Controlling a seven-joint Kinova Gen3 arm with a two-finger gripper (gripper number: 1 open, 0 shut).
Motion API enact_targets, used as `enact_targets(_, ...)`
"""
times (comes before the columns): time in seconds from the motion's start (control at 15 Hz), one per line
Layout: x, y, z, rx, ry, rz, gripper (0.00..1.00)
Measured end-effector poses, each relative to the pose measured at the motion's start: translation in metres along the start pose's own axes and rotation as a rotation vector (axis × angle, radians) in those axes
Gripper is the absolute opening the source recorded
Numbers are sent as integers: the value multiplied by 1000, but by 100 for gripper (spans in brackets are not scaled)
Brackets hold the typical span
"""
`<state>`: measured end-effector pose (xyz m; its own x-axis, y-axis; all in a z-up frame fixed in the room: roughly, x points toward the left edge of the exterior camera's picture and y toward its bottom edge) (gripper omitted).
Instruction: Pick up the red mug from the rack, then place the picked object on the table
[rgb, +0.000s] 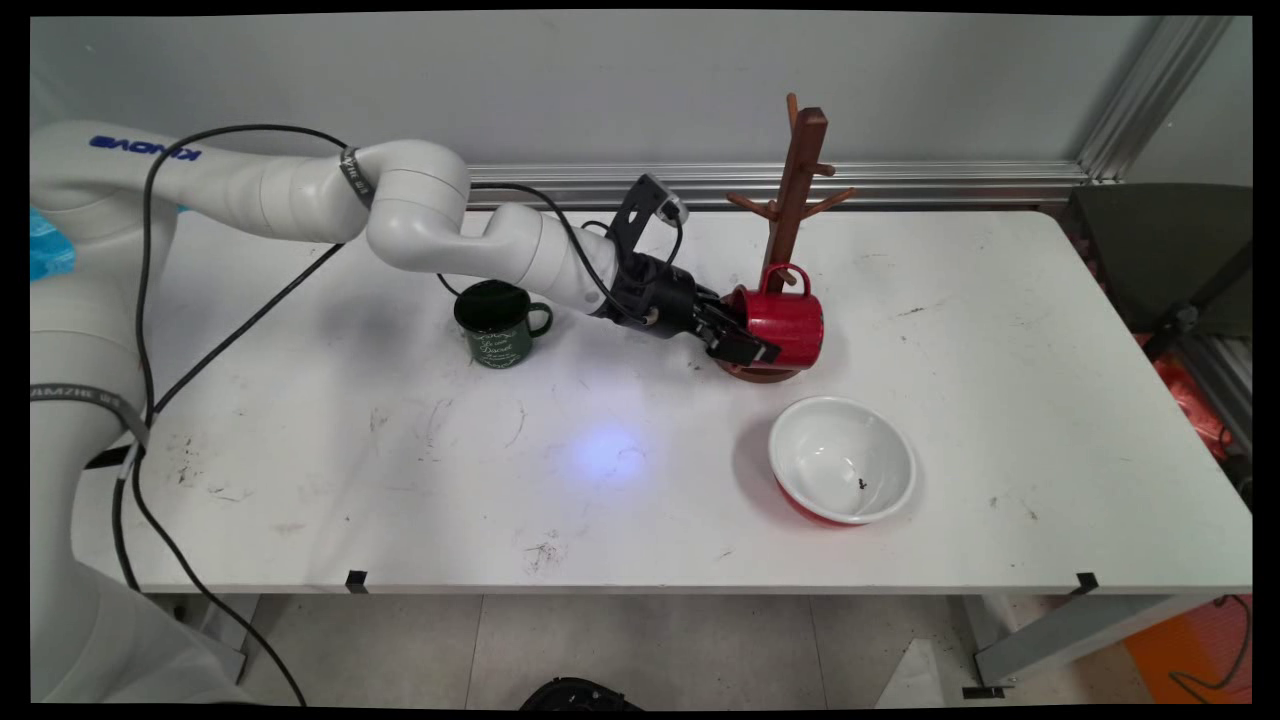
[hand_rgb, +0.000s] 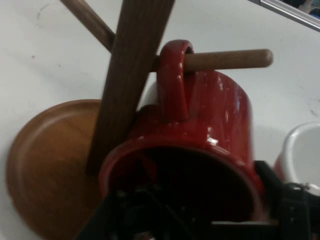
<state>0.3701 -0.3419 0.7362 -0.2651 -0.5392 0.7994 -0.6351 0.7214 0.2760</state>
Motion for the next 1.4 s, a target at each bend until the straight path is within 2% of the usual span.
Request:
enact_targets(0.8, 6, 12, -1, -13, -20, -9, 0)
enact_targets(1.4, 34, 31, -15, -28, -24, -9, 0)
